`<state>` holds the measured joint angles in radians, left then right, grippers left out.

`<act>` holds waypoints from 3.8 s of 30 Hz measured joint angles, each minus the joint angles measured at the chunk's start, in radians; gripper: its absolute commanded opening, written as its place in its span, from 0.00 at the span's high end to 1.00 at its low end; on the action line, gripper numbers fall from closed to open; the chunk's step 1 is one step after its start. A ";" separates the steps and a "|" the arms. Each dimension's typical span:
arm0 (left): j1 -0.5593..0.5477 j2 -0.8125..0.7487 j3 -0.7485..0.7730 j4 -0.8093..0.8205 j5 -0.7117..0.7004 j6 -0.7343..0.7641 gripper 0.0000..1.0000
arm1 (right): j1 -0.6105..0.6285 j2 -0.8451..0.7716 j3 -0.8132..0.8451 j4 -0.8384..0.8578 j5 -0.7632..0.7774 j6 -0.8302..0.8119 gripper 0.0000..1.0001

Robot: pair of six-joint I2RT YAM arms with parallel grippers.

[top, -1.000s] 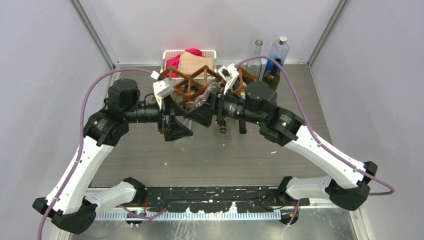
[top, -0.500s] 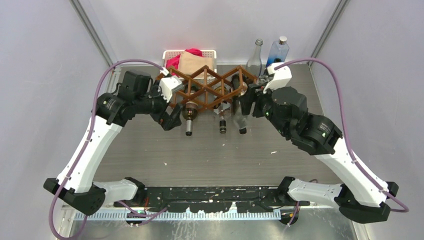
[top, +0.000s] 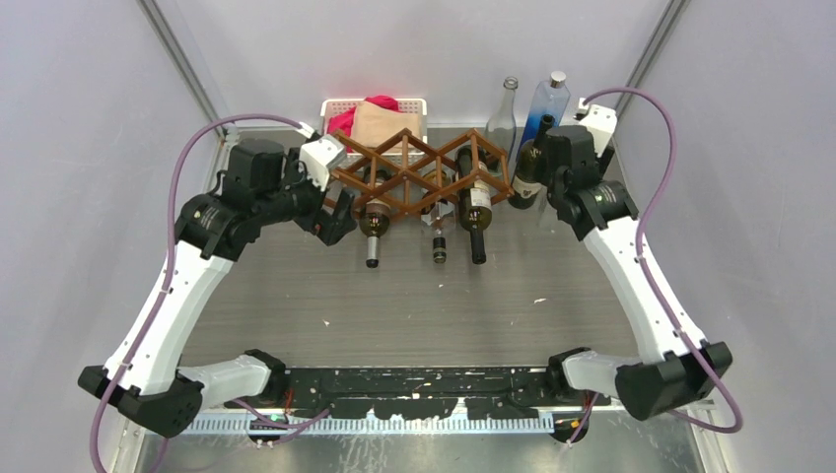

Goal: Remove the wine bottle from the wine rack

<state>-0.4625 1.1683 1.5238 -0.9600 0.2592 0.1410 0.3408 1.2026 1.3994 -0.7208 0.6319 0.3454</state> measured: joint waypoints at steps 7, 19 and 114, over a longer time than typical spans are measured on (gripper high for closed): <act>0.000 -0.026 -0.040 0.037 0.000 -0.029 0.00 | -0.188 0.109 -0.087 0.142 0.019 0.011 0.99; 0.000 -0.026 -0.041 0.048 0.000 -0.030 0.00 | -0.322 0.399 -0.077 0.438 -0.002 -0.029 0.99; 0.008 -0.026 0.014 0.035 0.038 0.023 0.00 | 0.062 0.271 -0.221 0.212 -0.623 0.229 0.00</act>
<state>-0.4549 1.1419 1.5375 -0.9253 0.2970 0.1642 0.4030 1.4734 1.1782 -0.5091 0.0093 0.5743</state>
